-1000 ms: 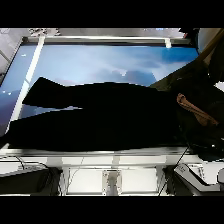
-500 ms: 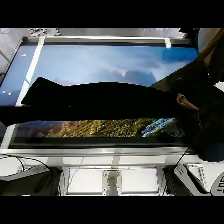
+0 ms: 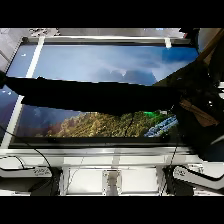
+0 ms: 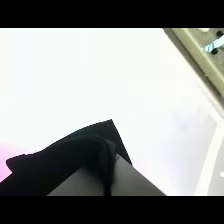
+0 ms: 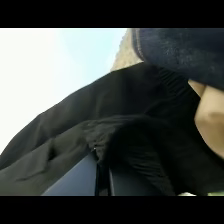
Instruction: Fold the clothes and pants, and hang the long-sleeved shirts on hangers.
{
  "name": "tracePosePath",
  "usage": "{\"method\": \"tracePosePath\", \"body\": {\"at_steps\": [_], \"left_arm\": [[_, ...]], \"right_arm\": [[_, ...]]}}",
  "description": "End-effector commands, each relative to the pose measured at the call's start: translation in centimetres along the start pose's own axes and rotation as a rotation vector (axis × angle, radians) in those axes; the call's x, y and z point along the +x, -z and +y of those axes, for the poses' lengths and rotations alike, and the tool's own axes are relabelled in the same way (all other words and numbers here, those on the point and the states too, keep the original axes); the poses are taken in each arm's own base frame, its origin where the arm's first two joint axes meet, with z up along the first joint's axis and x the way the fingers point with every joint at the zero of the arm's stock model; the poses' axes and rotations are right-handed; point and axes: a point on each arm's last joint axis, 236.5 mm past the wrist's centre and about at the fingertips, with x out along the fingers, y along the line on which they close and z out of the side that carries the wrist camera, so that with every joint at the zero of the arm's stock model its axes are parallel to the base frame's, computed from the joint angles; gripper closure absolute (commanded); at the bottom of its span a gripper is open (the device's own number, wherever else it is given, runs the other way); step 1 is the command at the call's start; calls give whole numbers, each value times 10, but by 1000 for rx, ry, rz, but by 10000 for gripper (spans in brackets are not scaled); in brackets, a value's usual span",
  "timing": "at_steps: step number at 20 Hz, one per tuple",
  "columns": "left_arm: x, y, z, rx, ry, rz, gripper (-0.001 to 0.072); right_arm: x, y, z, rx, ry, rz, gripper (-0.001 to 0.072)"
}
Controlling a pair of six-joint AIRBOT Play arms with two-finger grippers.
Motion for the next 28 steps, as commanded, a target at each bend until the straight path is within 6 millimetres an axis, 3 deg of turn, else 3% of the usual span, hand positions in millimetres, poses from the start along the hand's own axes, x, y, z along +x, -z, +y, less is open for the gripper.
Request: {"method": "tracePosePath", "body": {"at_steps": [1,6,11,12,13,14,15,18,20,22,24,28], "left_arm": [[45,19,-1,33,-40,-35,705],[68,33,9,39,-76,-55,705],[75,42,8,4,-73,-50,701],[74,39,4,-24,-63,-56,605],[69,35,-1,-31,-51,-61,309],[62,27,-10,-28,-36,-74,-13],[53,16,-19,-22,-19,-91,6],[8,-23,-66,21,61,-171,9],[-23,-30,-111,190,137,-184,9],[-48,-12,-159,388,234,-148,9],[-65,19,-200,517,338,-83,9],[-75,80,-251,595,477,36,8]], "right_arm": [[48,-9,-15,62,46,-22,696],[66,-34,-19,66,69,-113,696],[68,-32,-20,86,68,-108,695],[68,-32,-20,84,67,-107,693],[67,-32,-17,72,64,-99,627],[65,-31,-15,41,66,-79,415],[60,-30,-13,7,70,-47,276],[36,-15,-18,-123,116,133,265],[15,-9,-33,-157,174,223,265],[0,-6,-51,-156,219,273,265],[-6,-2,-68,-160,244,312,256],[9,41,-75,-219,161,512,255]]}}
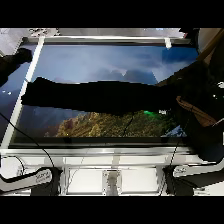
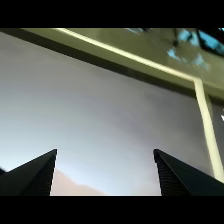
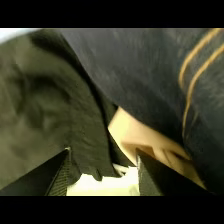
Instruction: Fold the clothes and pants, and hang the long-sleeved shirts on hangers.
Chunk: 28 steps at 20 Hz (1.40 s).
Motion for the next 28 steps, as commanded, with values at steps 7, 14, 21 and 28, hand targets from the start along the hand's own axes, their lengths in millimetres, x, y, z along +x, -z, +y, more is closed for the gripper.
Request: {"method": "tracePosePath", "body": {"at_steps": [7,14,21,28], "left_arm": [[4,30,-110,123,226,87,9],[3,39,-139,139,279,100,8],[13,80,-195,170,382,178,9],[32,178,-262,204,505,359,8]], "right_arm": [[36,-2,-19,-163,4,29,254],[69,20,2,-172,-154,136,203],[95,24,40,-236,-221,136,205],[106,26,30,-220,-189,149,212]]}}
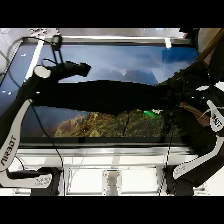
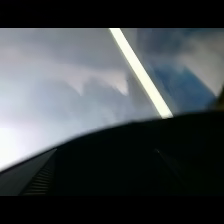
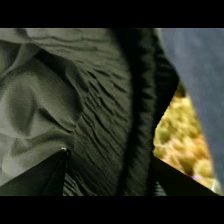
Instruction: Fold the clothes and pants, and hang the long-sleeved shirts on hangers.
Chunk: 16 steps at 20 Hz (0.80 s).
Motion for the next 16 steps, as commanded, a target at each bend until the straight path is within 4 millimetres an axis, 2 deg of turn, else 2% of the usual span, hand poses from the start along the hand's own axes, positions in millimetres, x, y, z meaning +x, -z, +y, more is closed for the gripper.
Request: {"method": "tracePosePath", "body": {"at_steps": [1,2,3,4,5,6,8,12,14,16], "left_arm": [[29,32,-33,13,63,75,8],[34,38,-43,20,81,88,11],[39,44,-54,22,99,101,62],[45,53,-65,27,119,119,292],[50,62,-77,35,139,138,565],[57,73,-91,37,162,162,702],[70,101,-120,-11,201,224,701],[96,178,-176,-77,264,387,701],[104,213,-193,-121,269,459,701],[109,231,-192,-166,253,497,702]], "right_arm": [[3,1,-5,23,19,5,308],[4,1,-4,22,16,5,451],[4,-1,-1,25,8,-1,606],[2,-4,2,19,1,-4,693],[-2,-7,9,9,-18,0,694],[-8,-9,20,-4,-51,9,694],[-27,-17,57,-47,-158,33,694],[-75,-40,154,-121,-381,47,694],[-83,-52,197,-154,-382,43,695],[-79,-54,237,-235,-352,50,695]]}}
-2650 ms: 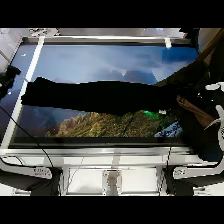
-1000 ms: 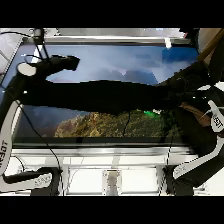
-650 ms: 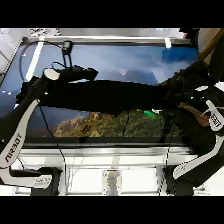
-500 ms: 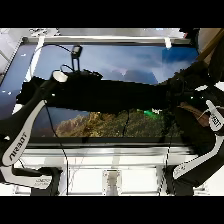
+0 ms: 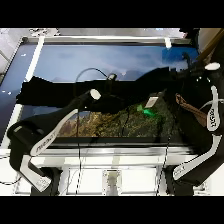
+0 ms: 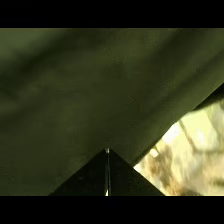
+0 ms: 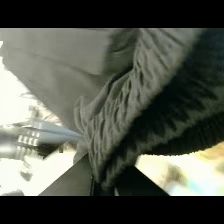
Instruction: Fold the clothes and pants, and hang the long-sleeved shirts on hangers.
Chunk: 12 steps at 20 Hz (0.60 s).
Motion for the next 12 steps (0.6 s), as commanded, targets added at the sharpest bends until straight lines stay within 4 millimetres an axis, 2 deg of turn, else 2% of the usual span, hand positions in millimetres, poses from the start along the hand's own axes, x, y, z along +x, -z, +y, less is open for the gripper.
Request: {"method": "tracePosePath", "body": {"at_steps": [1,3,5,8,10,12], "left_arm": [[23,26,3,-116,-7,56,701],[3,4,27,-161,-29,11,702],[-41,-26,53,-199,-35,-41,702],[-132,-62,91,-234,-48,-110,702],[-197,-69,117,-221,-104,-135,702],[-255,-68,139,-216,-175,-160,702]], "right_arm": [[20,-12,71,-77,6,45,695],[44,-14,86,-111,100,57,695],[70,-10,99,-127,160,74,695],[119,11,127,-126,167,126,695],[157,23,151,-150,159,126,695],[204,33,178,-180,141,95,696]]}}
